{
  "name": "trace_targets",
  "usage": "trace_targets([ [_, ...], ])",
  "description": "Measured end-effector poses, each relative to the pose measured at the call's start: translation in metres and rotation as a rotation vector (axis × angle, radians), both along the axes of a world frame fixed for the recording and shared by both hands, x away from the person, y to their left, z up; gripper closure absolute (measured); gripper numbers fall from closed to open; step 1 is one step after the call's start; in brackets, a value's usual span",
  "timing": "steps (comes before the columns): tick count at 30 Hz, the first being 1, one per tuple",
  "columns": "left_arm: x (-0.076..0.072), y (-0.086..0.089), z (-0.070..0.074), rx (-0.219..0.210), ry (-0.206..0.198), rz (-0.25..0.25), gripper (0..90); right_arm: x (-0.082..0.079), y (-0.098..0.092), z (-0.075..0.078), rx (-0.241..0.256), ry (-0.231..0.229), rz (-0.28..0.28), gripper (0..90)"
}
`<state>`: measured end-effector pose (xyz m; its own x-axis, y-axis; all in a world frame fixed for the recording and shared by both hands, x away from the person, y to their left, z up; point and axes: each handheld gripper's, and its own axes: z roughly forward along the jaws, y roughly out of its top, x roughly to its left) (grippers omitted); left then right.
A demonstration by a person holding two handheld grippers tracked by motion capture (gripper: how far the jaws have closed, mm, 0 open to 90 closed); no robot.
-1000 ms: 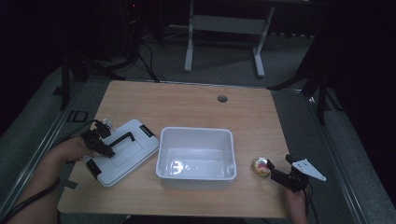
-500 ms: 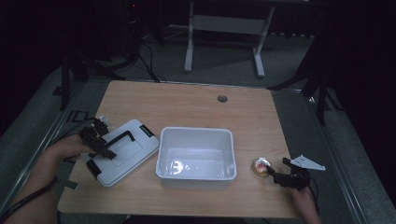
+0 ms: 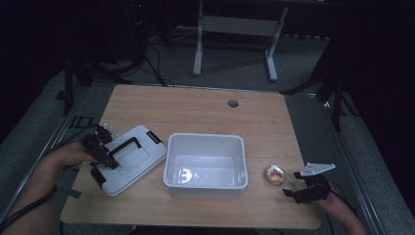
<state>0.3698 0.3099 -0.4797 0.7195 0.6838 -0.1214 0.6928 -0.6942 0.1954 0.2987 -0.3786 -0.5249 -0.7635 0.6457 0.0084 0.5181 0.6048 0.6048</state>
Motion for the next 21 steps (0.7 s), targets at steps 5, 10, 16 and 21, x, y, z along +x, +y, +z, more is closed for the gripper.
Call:
trace_targets([
  [5, -0.001, 0.0, 0.004, 0.012, 0.005, 0.0, 17.3, 0.002, 0.011, 0.014, -0.141, 0.102, 0.13, 12.2],
  [10, -0.002, -0.001, 0.007, 0.024, 0.013, -0.01, 17.3, 0.001, 0.029, 0.026, -0.296, 0.187, 0.218, 11.7],
  [16, -0.002, -0.003, 0.009, 0.027, 0.017, -0.019, 17.3, 0.004, 0.048, 0.034, -0.462, 0.238, 0.318, 11.8],
  [21, -0.002, -0.004, 0.009, 0.037, 0.028, -0.027, 17.3, 0.005, 0.063, 0.033, -0.618, 0.326, 0.391, 11.8],
])
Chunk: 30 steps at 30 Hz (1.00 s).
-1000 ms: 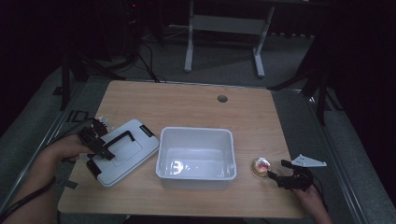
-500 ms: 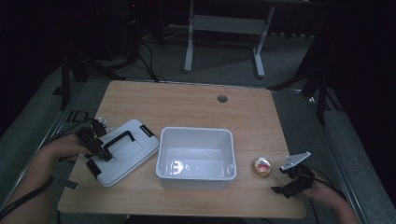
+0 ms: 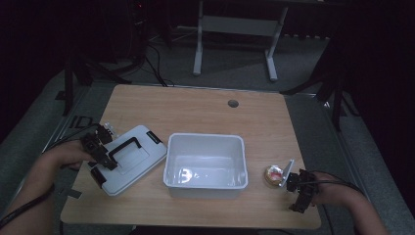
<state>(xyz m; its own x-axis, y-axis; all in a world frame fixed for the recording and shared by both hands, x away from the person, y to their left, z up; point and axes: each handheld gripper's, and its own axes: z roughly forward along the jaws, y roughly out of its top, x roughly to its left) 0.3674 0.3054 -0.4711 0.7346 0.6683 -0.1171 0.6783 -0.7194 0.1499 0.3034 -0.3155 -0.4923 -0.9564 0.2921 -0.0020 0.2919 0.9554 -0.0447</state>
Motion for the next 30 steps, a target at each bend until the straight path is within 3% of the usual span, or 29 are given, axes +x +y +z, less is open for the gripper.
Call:
trace_targets([
  [3, -0.001, 0.0, 0.001, -0.009, -0.002, -0.007, 17.3, 0.002, 0.005, 0.001, -0.047, 0.013, 0.008, 11.8],
  [12, -0.002, -0.002, -0.001, -0.002, 0.01, -0.019, 17.3, 0.01, 0.015, 0.01, -0.014, -0.032, 0.016, 14.0],
  [21, -0.002, -0.003, -0.002, -0.001, 0.015, -0.022, 17.3, 0.03, 0.021, 0.024, 0.0, -0.151, 0.053, 11.5],
  [30, -0.002, -0.003, -0.001, 0.004, 0.008, -0.025, 17.2, 0.048, 0.035, 0.021, 0.046, -0.21, 0.134, 10.5],
])
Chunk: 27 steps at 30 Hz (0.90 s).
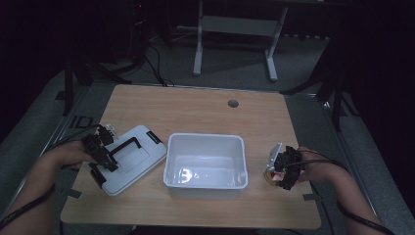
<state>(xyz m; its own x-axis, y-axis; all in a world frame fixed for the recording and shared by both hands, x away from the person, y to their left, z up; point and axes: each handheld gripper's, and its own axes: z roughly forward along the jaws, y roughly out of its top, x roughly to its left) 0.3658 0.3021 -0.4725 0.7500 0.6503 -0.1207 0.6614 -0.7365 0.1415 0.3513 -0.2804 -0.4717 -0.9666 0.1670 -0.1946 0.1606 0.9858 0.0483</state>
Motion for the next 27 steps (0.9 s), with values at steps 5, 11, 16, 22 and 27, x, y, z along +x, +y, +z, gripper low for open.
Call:
trace_targets([
  [5, 0.0, 0.001, -0.001, -0.002, 0.009, 0.001, 17.2, 0.003, 0.009, -0.014, -0.028, 0.051, 0.031, 10.5],
  [11, -0.001, 0.0, -0.003, -0.001, 0.013, -0.01, 17.2, 0.012, 0.01, -0.028, -0.06, 0.068, 0.031, 10.6],
  [16, -0.001, 0.001, -0.002, -0.009, 0.013, -0.003, 17.2, 0.019, 0.008, -0.037, -0.081, 0.096, 0.022, 12.5],
  [22, -0.002, 0.002, -0.002, 0.003, 0.017, -0.001, 17.2, 0.02, 0.009, -0.043, -0.096, 0.1, 0.037, 19.4],
  [27, -0.003, 0.003, -0.002, 0.007, 0.022, -0.002, 17.2, 0.017, 0.011, -0.041, -0.136, 0.086, 0.077, 20.0],
])
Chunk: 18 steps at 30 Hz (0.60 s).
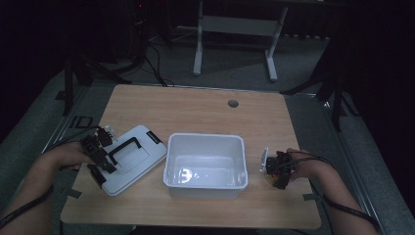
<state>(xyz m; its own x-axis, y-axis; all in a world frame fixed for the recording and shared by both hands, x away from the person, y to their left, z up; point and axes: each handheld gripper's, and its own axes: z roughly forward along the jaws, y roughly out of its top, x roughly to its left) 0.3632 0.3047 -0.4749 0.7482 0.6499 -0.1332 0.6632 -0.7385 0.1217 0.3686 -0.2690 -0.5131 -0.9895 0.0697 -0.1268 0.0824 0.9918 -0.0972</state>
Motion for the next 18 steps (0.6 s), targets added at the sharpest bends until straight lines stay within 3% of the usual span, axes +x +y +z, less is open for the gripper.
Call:
trace_targets([
  [3, 0.001, -0.001, 0.001, 0.002, -0.002, -0.001, 17.2, -0.003, 0.003, 0.007, -0.022, 0.007, 0.03, 20.1],
  [7, 0.001, -0.002, 0.003, -0.001, -0.007, -0.005, 17.2, -0.007, 0.007, 0.024, 0.005, 0.01, 0.05, 20.2],
  [11, 0.001, -0.003, 0.006, -0.001, -0.011, -0.009, 17.2, -0.011, 0.013, 0.043, 0.0, -0.002, 0.072, 20.2],
  [18, 0.001, -0.004, 0.01, 0.004, -0.015, -0.014, 17.2, -0.015, 0.027, 0.079, 0.001, -0.031, 0.048, 20.2],
])
